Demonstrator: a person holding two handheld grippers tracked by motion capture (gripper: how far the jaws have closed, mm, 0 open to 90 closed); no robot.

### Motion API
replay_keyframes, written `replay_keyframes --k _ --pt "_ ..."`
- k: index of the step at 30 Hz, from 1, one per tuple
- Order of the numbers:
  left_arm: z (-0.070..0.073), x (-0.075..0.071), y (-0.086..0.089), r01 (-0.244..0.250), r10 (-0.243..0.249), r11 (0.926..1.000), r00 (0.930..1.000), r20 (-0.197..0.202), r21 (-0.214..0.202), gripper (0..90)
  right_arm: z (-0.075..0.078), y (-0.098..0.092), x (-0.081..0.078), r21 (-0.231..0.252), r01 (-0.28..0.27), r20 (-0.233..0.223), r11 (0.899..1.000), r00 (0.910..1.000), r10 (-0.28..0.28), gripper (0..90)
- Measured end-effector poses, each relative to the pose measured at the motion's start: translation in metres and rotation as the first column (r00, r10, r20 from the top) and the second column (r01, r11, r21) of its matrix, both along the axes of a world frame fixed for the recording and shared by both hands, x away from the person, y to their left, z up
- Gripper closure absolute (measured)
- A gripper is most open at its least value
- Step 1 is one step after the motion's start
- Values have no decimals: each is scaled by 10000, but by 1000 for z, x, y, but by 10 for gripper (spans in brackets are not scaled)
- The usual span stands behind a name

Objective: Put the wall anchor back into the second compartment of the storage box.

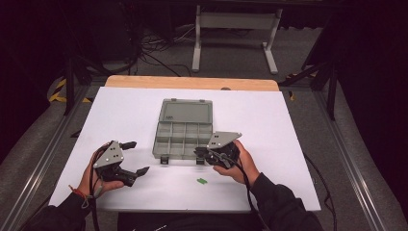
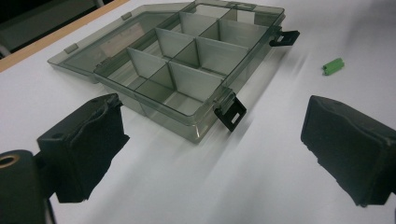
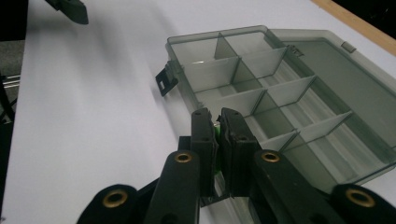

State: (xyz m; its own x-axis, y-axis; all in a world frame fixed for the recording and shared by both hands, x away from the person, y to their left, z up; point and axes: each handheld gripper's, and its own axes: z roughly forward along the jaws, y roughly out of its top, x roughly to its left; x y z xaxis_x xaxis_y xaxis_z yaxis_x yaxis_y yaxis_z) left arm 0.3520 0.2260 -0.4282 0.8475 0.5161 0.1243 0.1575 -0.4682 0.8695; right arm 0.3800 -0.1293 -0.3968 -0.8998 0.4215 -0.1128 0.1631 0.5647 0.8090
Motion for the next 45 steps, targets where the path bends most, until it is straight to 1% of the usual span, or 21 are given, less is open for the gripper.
replay_keyframes --k 4,10,11,14,15,16,20,22,24,26,31,32,35,36,39,40,45 --pt "0 0 0 24 -24 10000 10000 -52 -34 65 3 3 4 92 102 25 9999 9999 -102 850" --pt "0 0 0 58 -58 10000 9999 -99 -48 65 7 12 10 108 87 213 9999 9997 -90 850" --pt "-1 0 0 71 -72 10000 9999 -100 -43 65 8 14 12 141 150 268 9998 9995 -153 850" --pt "0 0 0 84 -84 10000 9999 -112 -22 65 13 22 20 253 171 382 9995 9991 -181 850" --pt "0 0 0 84 -84 10000 9999 -112 -22 64 13 22 20 253 171 382 9995 9991 -181 850" --pt "-1 0 0 73 -73 10000 9999 -123 -35 64 16 26 24 372 153 369 9992 9992 -167 850" --pt "-1 0 -1 65 -65 10000 9999 -133 -67 62 21 37 32 278 159 498 9995 9986 -173 850" --pt "-1 0 0 123 -125 9999 9998 -121 -91 62 21 39 34 290 162 531 9994 9984 -178 850" --pt "0 0 0 152 -154 9998 9998 -143 -101 60 23 46 41 239 223 520 9995 9984 -235 850" --pt "0 0 0 163 -165 9998 9998 -138 -94 60 23 48 42 239 253 509 9994 9984 -265 850" --pt "0 0 0 189 -191 9998 9997 -154 -114 51 23 55 55 383 333 448 9987 9984 -350 849" --pt "0 0 0 199 -200 9998 9997 -136 -90 51 22 57 58 405 381 359 9985 9986 -395 849" --pt "0 -1 0 214 -214 9997 9997 -79 -104 51 21 60 62 328 454 340 9984 9983 -466 849" --pt "0 -1 0 199 -200 9997 9998 -90 -104 52 19 62 67 299 508 267 9983 9983 -516 849" --pt "0 -1 -1 226 -227 9997 9997 -108 -89 55 18 64 69 230 538 294 9983 9981 -544 849" --pt "0 -1 -1 236 -237 9997 9996 -120 -106 56 16 65 72 186 597 219 9980 9980 -601 850" --pt "0 -1 -1 272 -274 9995 9995 -126 -169 56 11 68 78 24 637 123 9980 9979 -637 850"
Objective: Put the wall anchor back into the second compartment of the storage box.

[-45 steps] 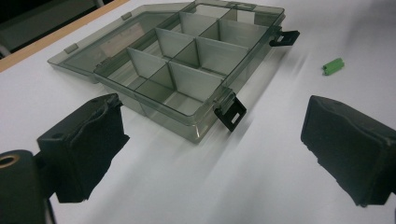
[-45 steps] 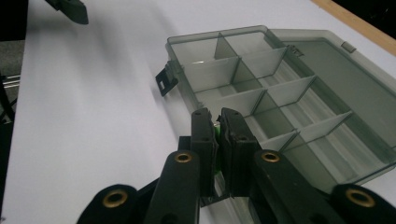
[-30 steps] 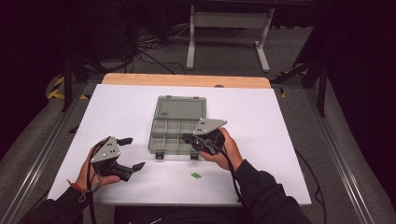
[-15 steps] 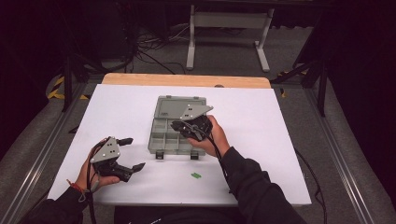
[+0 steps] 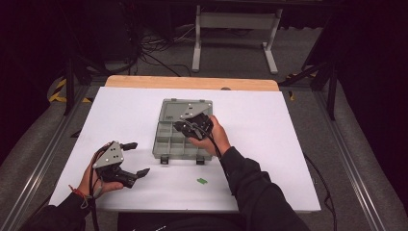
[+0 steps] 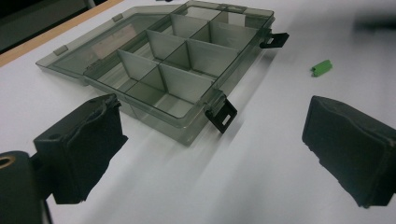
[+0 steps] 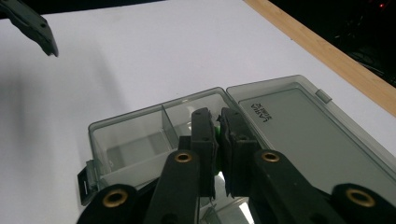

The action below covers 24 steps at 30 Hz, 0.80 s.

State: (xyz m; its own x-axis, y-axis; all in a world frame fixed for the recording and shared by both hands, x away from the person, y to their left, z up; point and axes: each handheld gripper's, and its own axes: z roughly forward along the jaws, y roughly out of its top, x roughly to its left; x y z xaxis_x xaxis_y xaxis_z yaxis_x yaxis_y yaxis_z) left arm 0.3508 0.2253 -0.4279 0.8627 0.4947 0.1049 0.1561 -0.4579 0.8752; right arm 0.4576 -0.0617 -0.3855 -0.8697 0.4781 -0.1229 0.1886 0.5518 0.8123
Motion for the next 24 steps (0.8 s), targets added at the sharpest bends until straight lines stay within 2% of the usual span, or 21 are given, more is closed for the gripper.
replay_keyframes --k 10,24 --pt "0 0 0 36 -36 10000 10000 -29 -20 57 -4 4 11 -82 184 -161 9998 9997 -185 849" --pt "0 0 0 153 -153 9999 9998 -89 -21 56 -12 8 22 -524 385 -342 9979 9986 -403 849"
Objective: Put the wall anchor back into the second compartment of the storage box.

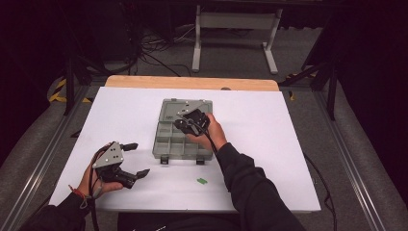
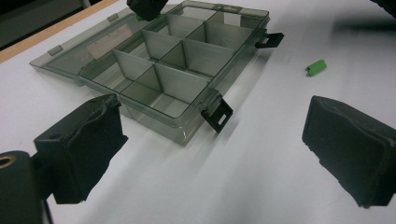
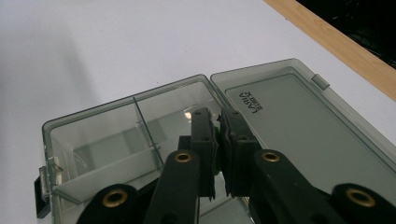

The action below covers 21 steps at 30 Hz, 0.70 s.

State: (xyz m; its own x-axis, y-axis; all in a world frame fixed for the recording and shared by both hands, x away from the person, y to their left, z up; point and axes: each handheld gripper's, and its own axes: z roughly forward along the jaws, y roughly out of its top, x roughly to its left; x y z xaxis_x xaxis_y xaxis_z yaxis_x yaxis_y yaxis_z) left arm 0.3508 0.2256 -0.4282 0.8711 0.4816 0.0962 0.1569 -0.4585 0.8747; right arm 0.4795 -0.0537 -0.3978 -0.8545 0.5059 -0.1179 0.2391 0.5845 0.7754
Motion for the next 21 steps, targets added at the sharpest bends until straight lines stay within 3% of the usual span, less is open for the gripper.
replay_keyframes --k 7,13,21 --pt "0 0 0 33 -33 10000 10000 -61 37 56 -1 0 1 -58 3 -52 10000 10000 -3 848" --pt "-1 0 -1 32 -31 10000 10000 -87 45 58 -2 -1 1 21 70 -185 10000 9998 -69 790" --pt "-1 1 -2 12 -12 10000 10000 -71 44 60 3 -10 -7 745 302 -91 9968 9995 -296 714"
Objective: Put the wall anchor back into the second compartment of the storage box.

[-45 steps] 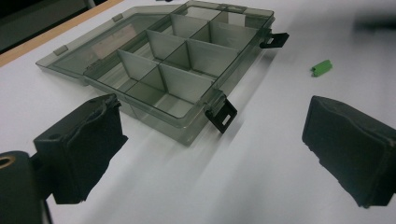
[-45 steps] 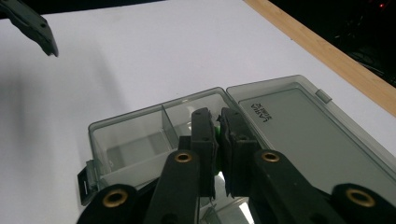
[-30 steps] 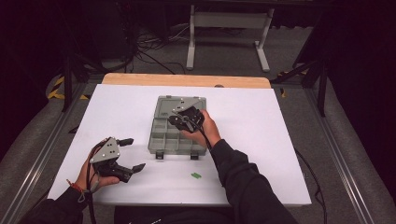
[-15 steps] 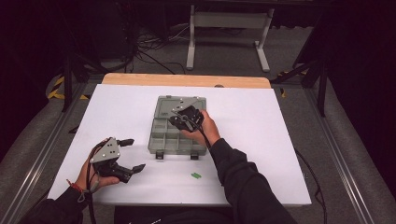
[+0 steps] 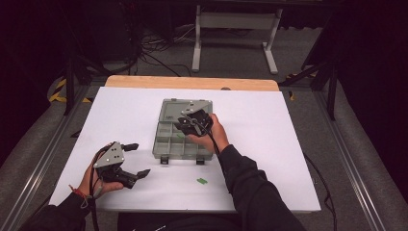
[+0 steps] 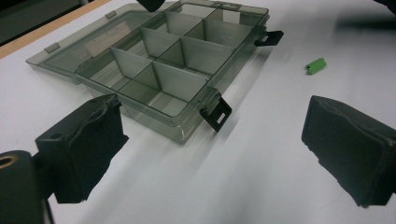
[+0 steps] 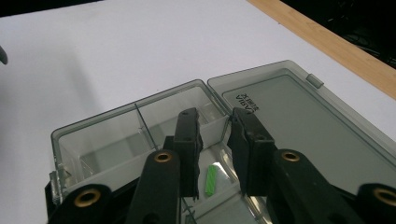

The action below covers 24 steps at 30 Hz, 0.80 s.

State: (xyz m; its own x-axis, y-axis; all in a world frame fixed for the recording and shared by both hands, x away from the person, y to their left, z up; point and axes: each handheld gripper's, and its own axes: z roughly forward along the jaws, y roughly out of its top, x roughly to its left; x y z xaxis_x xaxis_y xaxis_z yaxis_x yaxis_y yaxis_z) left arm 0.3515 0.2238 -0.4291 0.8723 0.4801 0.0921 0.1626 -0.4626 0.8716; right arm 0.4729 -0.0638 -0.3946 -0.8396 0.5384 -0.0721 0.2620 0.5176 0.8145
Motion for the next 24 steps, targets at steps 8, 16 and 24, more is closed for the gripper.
replay_keyframes --k 8,16,24 --pt "0 0 0 -51 51 10000 10000 0 53 61 8 -11 -13 125 43 438 9999 9990 -49 644" --pt "0 0 0 -48 48 9999 10000 -23 98 60 12 -23 -28 187 127 834 9997 9964 -143 515" --pt "-1 0 0 -74 75 9999 10000 -22 142 59 15 -36 -38 529 390 919 9978 9948 -437 339"
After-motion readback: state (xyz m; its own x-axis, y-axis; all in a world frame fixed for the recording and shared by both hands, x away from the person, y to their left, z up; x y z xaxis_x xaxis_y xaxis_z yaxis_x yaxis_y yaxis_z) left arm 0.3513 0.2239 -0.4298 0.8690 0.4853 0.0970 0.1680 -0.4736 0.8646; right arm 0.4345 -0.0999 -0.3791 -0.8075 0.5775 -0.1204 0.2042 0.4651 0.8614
